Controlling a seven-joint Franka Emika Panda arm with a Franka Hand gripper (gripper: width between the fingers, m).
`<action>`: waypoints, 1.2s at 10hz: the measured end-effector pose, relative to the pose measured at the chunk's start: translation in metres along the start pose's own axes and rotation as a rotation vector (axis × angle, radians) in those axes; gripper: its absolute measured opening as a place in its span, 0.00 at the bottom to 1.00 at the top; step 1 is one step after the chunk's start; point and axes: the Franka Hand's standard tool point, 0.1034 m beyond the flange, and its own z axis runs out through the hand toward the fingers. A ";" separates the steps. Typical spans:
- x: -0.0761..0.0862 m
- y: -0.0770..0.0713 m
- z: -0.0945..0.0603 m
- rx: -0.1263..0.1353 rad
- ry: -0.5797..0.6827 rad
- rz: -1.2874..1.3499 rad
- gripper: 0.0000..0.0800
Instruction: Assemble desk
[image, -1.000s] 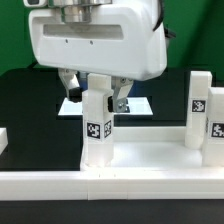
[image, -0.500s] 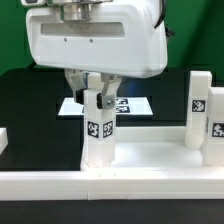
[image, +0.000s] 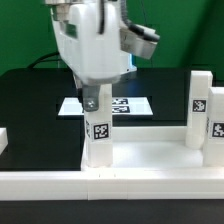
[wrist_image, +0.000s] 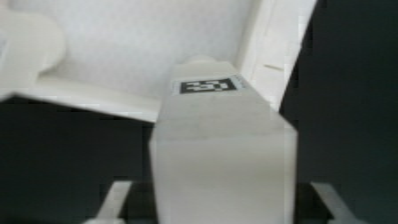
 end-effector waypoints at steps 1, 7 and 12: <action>-0.001 0.001 0.000 0.003 -0.036 0.209 0.36; -0.002 0.002 0.000 -0.006 -0.030 0.503 0.39; -0.021 -0.015 -0.058 0.072 -0.089 0.453 0.81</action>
Offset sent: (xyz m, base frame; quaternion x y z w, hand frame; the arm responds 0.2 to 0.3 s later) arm 0.0116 0.0008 0.0067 0.0516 -0.0038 0.2808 0.9584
